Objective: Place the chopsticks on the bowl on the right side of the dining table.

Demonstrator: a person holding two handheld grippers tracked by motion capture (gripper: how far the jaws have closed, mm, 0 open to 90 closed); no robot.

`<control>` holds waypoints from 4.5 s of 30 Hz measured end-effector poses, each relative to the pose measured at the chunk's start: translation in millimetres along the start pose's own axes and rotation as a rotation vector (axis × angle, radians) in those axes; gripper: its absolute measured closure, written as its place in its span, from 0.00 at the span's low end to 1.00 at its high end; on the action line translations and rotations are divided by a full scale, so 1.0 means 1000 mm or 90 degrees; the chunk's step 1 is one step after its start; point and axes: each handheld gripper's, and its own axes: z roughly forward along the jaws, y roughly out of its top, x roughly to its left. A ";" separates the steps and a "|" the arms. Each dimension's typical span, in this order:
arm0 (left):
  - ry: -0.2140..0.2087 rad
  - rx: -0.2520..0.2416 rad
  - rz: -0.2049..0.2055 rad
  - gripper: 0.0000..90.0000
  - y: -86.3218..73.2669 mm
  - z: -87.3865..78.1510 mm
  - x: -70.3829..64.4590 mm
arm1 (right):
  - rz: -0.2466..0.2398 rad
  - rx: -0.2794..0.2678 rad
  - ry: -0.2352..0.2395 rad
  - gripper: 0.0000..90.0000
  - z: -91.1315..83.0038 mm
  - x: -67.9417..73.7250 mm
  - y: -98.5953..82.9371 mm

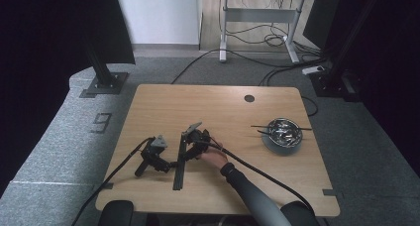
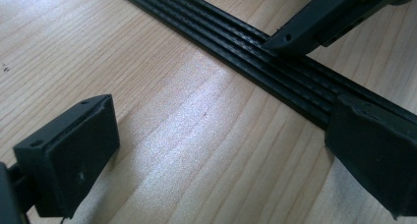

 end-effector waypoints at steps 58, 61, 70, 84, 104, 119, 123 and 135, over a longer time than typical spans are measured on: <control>0.000 0.000 0.001 0.00 0.000 0.000 0.000 | 0.017 0.048 -0.017 0.10 -0.010 -0.018 -0.011; 0.000 0.000 0.000 0.00 0.000 0.000 0.000 | 0.023 0.049 -0.017 0.10 -0.014 -0.021 -0.016; 0.000 -0.001 0.000 0.00 0.000 0.000 0.000 | 0.035 0.044 -0.002 0.12 -0.024 -0.025 -0.030; 0.000 0.000 -0.001 0.00 0.000 0.000 0.000 | 0.059 0.042 -0.016 0.34 -0.044 -0.038 -0.047; 0.000 0.000 -0.002 0.00 0.000 0.000 0.000 | 0.088 0.045 -0.039 0.58 -0.082 -0.063 -0.088; 0.000 0.000 -0.002 0.00 0.000 0.000 0.000 | 0.115 0.051 -0.049 0.86 -0.112 -0.085 -0.123; 0.000 0.000 -0.002 0.00 0.000 0.000 0.000 | 0.124 0.057 -0.050 0.89 -0.120 -0.091 -0.131; 0.000 0.000 -0.001 0.00 0.000 0.000 0.000 | 0.123 0.081 -0.068 0.96 -0.140 -0.106 -0.152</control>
